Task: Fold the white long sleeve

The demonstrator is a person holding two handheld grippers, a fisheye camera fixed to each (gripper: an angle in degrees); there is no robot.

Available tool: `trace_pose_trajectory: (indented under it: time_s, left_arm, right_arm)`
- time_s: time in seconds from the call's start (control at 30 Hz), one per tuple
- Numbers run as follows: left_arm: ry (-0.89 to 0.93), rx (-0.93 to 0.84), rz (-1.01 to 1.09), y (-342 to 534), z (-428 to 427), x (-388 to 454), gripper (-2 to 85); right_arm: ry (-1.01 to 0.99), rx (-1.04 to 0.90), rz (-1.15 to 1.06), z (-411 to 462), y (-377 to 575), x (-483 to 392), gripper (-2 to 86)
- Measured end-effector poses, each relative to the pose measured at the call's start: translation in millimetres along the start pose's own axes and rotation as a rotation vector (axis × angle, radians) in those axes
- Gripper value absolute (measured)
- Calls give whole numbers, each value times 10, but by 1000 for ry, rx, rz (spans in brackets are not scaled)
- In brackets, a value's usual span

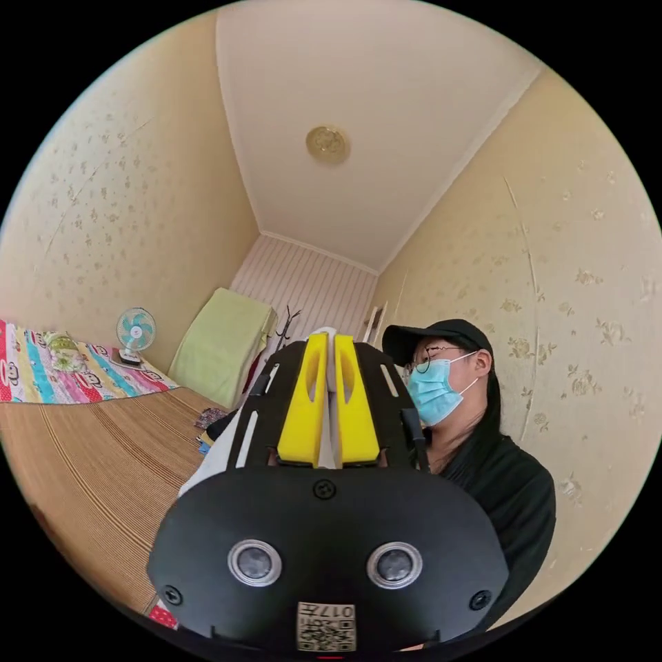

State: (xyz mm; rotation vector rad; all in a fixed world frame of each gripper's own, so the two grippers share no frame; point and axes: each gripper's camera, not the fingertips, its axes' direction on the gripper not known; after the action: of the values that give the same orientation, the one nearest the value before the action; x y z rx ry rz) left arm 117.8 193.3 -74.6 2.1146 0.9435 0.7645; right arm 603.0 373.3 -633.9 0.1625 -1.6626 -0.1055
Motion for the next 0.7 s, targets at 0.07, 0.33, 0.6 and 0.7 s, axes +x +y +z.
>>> trace_pose_trajectory:
  time_s: [0.07, 0.33, 0.6, 0.7]
  left_arm:
    - [-161, 56, 83, 112, -306, 244, -7]
    - [-703, 217, 201, 104, -55, 362, -6]
    - [-1045, -140, -119, -1226, 668, -3336, 16]
    - [-1309, -253, -322, -858, 647, -4858, 62]
  right_arm:
    - [109, 170, -36, -568, -229, -155, 36]
    - [415, 507, -235, -1406, -1122, -578, 36]
    - [580, -226, -195, 1292, -2490, 2137, 38]
    - [583, -572, 49, 2425, -1898, 3614, 38]
